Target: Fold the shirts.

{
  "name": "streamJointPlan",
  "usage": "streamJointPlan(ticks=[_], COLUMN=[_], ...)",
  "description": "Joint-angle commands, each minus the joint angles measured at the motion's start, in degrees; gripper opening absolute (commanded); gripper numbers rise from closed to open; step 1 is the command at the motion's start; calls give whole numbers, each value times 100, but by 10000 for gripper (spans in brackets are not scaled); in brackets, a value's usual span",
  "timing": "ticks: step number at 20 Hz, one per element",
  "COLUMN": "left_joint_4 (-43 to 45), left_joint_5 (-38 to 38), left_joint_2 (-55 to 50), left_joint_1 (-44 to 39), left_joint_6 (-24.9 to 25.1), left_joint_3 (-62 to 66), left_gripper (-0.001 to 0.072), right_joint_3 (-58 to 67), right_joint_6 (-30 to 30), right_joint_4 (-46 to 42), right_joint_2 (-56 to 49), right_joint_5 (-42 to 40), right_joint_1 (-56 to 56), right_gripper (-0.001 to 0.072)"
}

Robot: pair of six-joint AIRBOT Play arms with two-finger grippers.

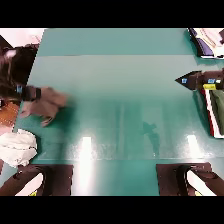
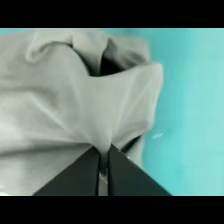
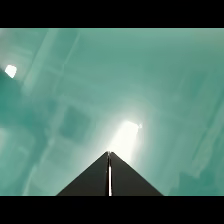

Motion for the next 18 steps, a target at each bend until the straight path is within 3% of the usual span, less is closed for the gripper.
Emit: streamJointPlan(ticks=[1, 6, 13, 14, 15, 16, 17, 18], left_joint_4=[-1285, -1449, -1355, -1331, -1316, -1318, -1316, -1320], left_joint_5=[-680, 232, 575, 625, 555, 374, 37, -348], left_joint_2=[2, -168, -2140, -2413, -2627, -2739, -2758, -2736], left_joint_1=[-1091, -2677, -2844, -2776, -2651, -2494, -2293, -2094], left_joint_6=[308, 374, 953, 925, 728, 389, 223, 223], left_joint_3=[1674, 2734, 2739, 2739, 2739, 2739, 2739, 2739], left_gripper=[23, 23, 29, 236, 595, 676, 611, 614], right_joint_3=[400, 820, 828, 828, 828, 828, 828, 826], right_joint_6=[2, 2, 4, 7, 7, 4, 4, 4], right_joint_4=[4, 4, 7, 4, 4, 2, 2, 2], right_joint_2=[4, 4, 4, 4, 4, 4, 4, 4], right_joint_5=[-203, -247, 155, 238, 295, 352, 404, 437], right_joint_1=[2, 2, 2, 2, 2, 2, 2, 2], right_gripper=[20, 21, 21, 21, 21, 21, 20, 21])
